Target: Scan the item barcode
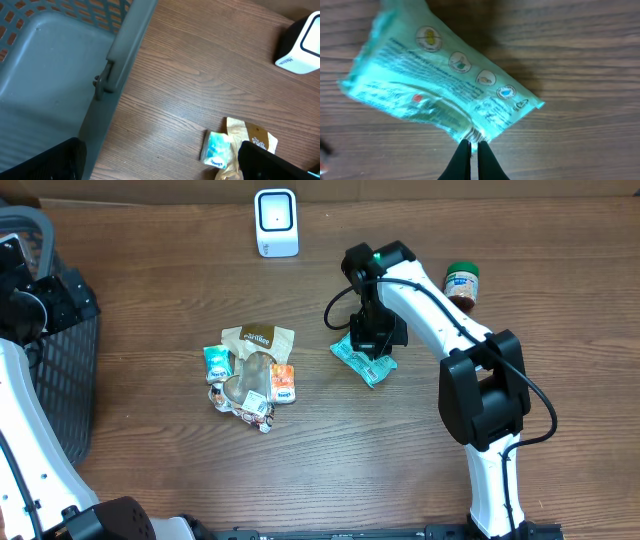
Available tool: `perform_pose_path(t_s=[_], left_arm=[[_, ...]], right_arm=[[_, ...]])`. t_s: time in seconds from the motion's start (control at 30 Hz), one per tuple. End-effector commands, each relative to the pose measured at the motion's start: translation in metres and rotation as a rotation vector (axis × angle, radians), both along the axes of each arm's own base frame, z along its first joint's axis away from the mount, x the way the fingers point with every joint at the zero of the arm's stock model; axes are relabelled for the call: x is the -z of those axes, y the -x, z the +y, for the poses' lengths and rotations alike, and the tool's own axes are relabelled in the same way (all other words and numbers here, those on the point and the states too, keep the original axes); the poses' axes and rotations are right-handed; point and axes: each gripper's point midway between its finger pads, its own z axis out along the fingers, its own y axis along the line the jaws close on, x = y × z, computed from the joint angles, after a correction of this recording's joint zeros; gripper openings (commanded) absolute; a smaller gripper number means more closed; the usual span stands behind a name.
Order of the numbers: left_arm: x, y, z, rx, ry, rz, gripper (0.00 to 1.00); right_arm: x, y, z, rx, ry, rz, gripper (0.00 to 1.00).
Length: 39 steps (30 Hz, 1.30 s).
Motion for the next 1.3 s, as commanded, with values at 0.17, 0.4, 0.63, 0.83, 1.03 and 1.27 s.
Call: perform_pose_path(t_s=[0.17, 0.4, 0.63, 0.83, 1.03, 1.27], left_arm=[[-0.010, -0.002, -0.001, -0.001, 0.001, -0.029, 1.00], [-0.010, -0.002, -0.001, -0.001, 0.001, -0.029, 1.00], [-0.010, -0.002, -0.001, -0.001, 0.001, -0.029, 0.99], [-0.010, -0.002, -0.001, -0.001, 0.001, -0.029, 1.00], [-0.010, -0.002, -0.001, -0.001, 0.001, -0.029, 1.00], [-0.010, -0.002, -0.001, -0.001, 0.001, -0.029, 1.00]], right_arm=[[0.008, 0.008, 0.002, 0.027, -0.018, 0.024, 0.04], [0.013, 0.011, 0.004, 0.015, -0.016, 0.028, 0.04], [0.045, 0.022, 0.005, 0.013, -0.031, 0.042, 0.04], [0.048, 0.021, 0.005, 0.009, -0.035, 0.036, 0.41], [0.048, 0.021, 0.005, -0.010, -0.039, 0.034, 0.63], [0.006, -0.012, 0.017, -0.198, -0.112, -0.066, 0.59]])
